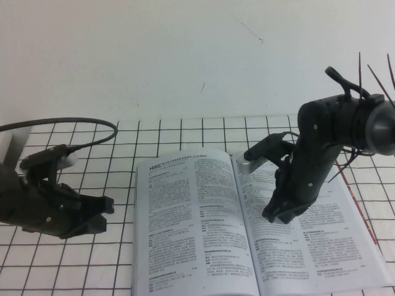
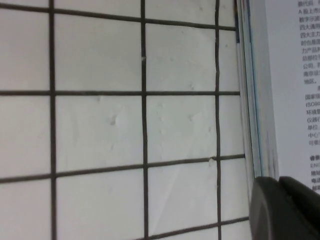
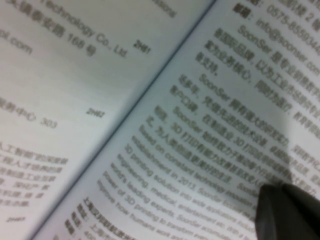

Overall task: Close book
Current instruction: 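Close the open booklet and leave it lying on the table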

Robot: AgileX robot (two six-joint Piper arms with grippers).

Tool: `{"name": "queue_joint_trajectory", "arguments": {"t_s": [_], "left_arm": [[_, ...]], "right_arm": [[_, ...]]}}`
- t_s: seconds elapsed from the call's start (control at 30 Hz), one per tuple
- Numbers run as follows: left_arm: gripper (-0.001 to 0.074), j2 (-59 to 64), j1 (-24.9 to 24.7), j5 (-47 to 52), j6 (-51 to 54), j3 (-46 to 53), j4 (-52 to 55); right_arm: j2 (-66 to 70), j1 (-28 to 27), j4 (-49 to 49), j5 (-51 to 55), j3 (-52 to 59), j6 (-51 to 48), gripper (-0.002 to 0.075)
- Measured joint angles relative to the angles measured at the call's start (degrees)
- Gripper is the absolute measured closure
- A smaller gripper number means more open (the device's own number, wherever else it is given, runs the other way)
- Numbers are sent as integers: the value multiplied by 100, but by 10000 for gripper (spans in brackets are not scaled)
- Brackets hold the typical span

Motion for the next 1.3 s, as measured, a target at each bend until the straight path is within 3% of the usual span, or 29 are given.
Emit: {"name": "queue_joint_trajectory", "arguments": {"t_s": [0.27,0.7,1.0,1.3], "left_arm": [[739,962,-470,-503,853,-19,-1087],[739,1434,-620,-722,2114,-33,-2514],[739,1459,-1267,-915,2372,-225,-2705],[739,1200,-1868,-751,2409,-1293,-2798]], "right_arm": [[0,0,0,0,-10,0,729],[3,0,0,0,-9,0,729],[13,0,0,8,-9,0,729],[47,0,33,66,-9,16,729]]}}
